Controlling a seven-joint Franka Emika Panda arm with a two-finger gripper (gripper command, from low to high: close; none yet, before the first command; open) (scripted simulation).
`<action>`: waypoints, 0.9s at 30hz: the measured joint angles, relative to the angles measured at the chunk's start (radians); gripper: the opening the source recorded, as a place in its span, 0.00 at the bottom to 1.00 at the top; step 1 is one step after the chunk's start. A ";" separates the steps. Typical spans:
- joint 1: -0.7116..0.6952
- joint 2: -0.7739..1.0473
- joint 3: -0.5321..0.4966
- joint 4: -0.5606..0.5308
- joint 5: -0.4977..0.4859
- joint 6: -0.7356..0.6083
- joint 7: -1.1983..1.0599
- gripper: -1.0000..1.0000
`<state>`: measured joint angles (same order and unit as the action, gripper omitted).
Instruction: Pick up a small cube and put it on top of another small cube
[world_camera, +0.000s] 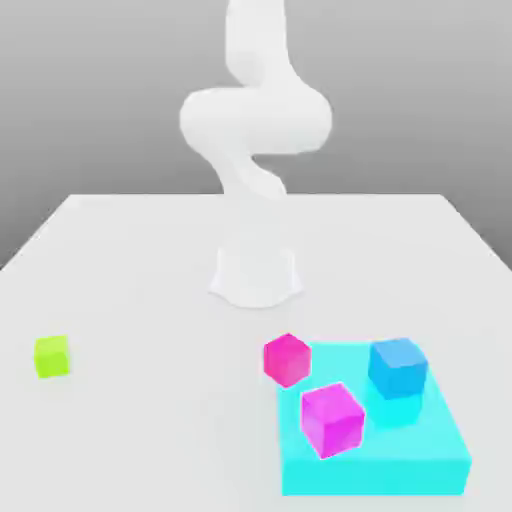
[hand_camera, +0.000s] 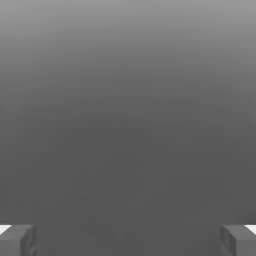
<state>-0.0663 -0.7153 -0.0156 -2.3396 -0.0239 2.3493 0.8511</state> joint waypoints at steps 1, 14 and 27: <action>-0.028 0.036 -0.008 -0.017 -0.010 0.021 0.022 0.50; -0.330 0.473 -0.177 -0.223 -0.081 0.278 0.247 0.50; -0.600 0.929 -0.210 -0.361 0.231 0.558 0.157 0.50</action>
<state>-0.6666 0.2139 -0.2251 -2.7004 0.2068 2.9070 1.0085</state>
